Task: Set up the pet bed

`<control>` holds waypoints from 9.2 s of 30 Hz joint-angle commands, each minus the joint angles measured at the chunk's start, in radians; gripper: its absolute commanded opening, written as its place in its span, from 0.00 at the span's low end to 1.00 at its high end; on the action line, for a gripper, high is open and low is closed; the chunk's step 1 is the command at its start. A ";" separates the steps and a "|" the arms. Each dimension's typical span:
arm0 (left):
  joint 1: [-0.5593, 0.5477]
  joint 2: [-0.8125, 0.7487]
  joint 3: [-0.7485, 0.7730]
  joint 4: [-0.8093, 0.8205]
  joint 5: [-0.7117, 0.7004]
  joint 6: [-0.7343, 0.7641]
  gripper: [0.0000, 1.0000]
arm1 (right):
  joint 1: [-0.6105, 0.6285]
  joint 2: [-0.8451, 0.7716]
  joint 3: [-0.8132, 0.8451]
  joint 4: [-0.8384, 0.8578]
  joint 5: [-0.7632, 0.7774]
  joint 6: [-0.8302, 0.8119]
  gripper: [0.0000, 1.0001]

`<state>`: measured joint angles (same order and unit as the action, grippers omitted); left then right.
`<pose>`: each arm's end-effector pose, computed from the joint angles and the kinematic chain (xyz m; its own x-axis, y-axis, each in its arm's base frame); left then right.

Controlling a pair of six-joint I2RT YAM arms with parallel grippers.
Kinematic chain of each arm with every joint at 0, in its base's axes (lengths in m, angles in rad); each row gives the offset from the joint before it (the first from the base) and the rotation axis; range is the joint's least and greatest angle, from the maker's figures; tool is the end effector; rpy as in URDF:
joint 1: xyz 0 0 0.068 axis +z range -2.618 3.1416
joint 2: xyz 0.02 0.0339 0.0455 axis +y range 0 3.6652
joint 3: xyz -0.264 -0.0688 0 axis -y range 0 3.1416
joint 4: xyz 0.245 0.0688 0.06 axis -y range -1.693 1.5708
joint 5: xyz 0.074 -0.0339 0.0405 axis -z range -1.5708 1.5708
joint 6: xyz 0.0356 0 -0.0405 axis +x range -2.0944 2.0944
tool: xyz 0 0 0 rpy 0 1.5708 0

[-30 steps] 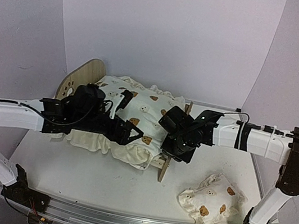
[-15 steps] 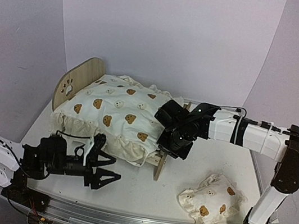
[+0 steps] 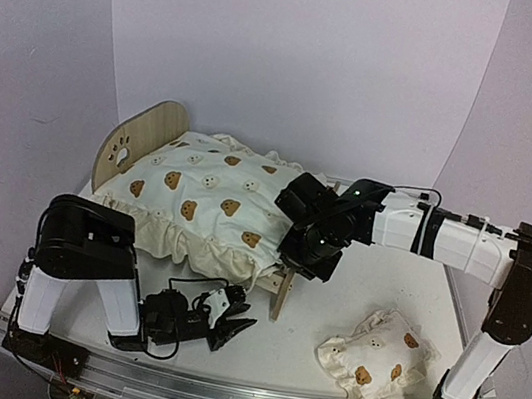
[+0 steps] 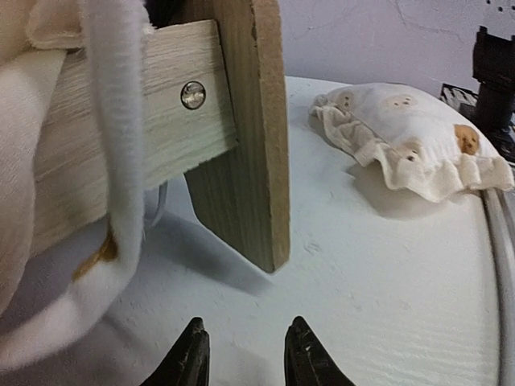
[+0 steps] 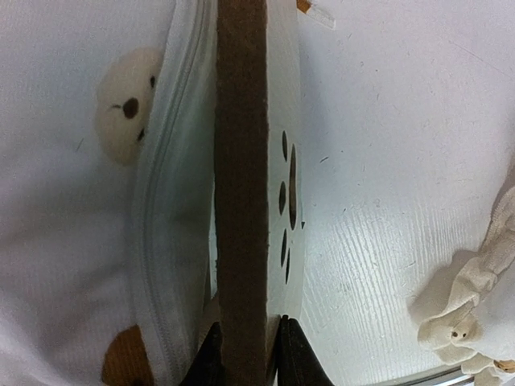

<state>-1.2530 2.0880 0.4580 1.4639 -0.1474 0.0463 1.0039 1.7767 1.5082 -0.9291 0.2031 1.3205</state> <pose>0.0998 -0.2868 0.0768 -0.0102 0.1776 -0.9841 0.8958 0.4389 0.0699 0.2025 0.3047 0.2634 -0.8861 0.3751 -0.2723 0.2896 0.9067 0.3067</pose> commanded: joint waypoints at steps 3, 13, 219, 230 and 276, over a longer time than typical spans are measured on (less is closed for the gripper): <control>-0.003 0.148 0.185 0.299 -0.162 0.130 0.32 | -0.003 -0.097 0.164 0.304 -0.033 0.107 0.00; 0.012 0.283 0.332 0.299 -0.318 0.210 0.26 | -0.004 -0.098 0.177 0.314 -0.054 0.112 0.00; 0.164 -0.517 0.561 -1.563 0.234 -0.205 0.00 | 0.299 -0.258 -0.623 0.454 0.176 -0.745 0.00; 0.165 -0.524 0.572 -1.571 0.230 -0.212 0.00 | 0.298 -0.325 -0.459 0.150 0.225 -0.844 0.00; 0.181 -0.575 0.529 -1.577 0.509 -0.319 0.00 | 0.459 -0.190 -0.894 1.370 0.325 -0.561 0.75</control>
<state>-1.0740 1.5684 0.9615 -0.1486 0.3565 -0.2703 1.4391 1.4849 0.6006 0.1719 0.3161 0.7967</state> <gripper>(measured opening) 0.025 0.786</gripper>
